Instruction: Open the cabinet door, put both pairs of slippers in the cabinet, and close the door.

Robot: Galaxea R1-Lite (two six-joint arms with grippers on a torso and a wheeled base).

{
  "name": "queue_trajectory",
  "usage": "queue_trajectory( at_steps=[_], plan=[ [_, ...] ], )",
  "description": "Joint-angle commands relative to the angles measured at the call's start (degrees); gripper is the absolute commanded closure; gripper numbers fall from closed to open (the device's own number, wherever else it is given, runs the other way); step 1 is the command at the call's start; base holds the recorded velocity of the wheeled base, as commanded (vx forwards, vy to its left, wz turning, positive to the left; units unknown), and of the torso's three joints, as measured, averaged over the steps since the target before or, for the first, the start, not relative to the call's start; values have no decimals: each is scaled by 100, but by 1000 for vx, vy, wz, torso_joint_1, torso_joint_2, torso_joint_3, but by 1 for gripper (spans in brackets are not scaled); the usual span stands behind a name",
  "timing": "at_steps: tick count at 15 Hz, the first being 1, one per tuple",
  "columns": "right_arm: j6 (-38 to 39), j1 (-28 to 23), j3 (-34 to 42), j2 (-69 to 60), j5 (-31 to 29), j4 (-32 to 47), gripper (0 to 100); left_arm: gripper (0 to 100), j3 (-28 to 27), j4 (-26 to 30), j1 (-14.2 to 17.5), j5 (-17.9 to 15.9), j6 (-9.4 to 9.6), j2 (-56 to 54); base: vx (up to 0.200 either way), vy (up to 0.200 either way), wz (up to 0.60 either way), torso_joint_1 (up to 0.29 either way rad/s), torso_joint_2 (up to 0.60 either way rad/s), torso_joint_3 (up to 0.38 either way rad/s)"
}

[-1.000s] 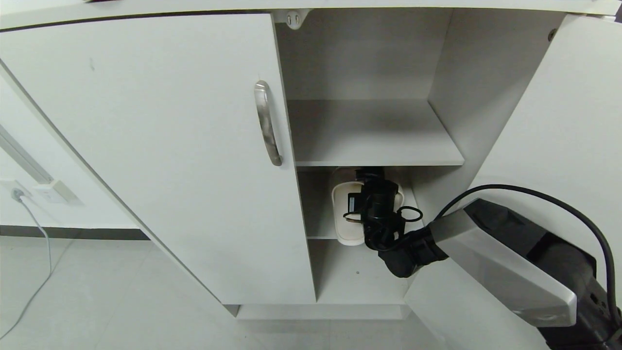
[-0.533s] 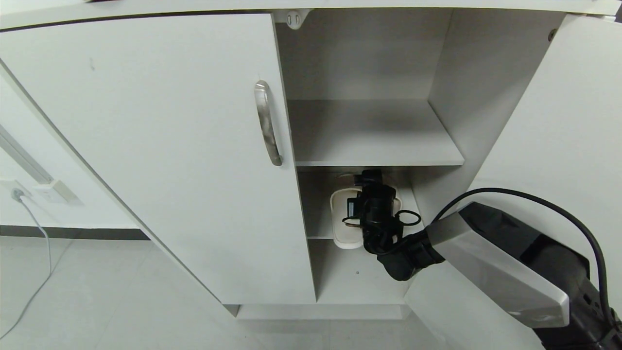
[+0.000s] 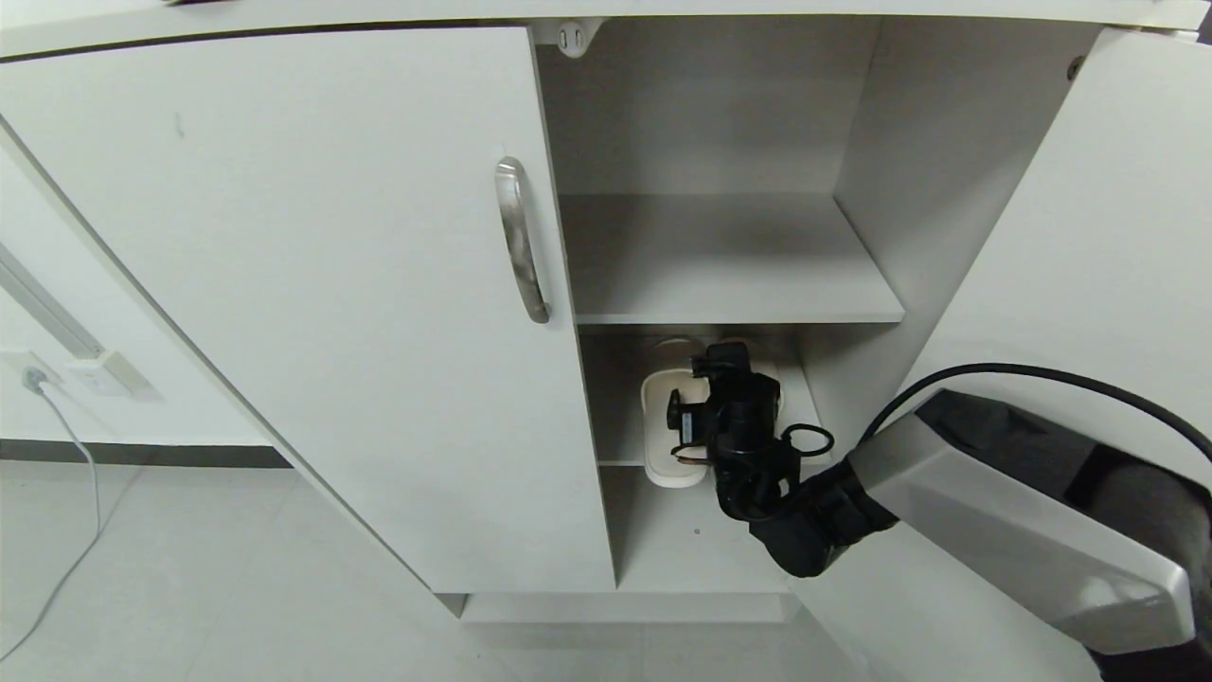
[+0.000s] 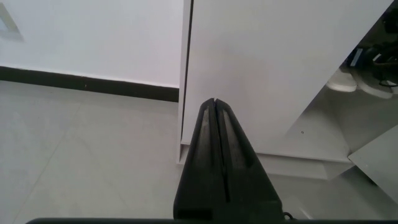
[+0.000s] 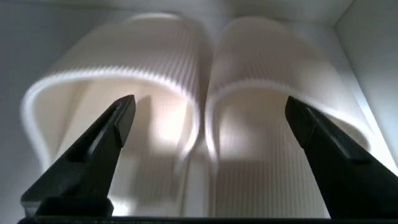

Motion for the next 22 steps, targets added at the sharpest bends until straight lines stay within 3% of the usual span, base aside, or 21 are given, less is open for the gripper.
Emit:
queue_trajectory(
  at_steps=[1,6,13,22],
  plan=[
    [-1,226,793,-668,75,-226,0,100,-2,-4,0,-2,-1,7,0,0,0,0,0,0],
    [-10,508,2894,-1494,857,-1263,0,100,-2,-4,0,-2,-1,7,0,0,0,0,0,0],
    [-63,508,3087,-1635,1094,-1343,0,100,-2,5,0,-2,-1,7,0,0,0,0,0,0],
    [-63,508,3184,-1635,1085,-1343,0,100,-2,-4,0,-11,-1,7,-178,0,0,1,3,3]
  ],
)
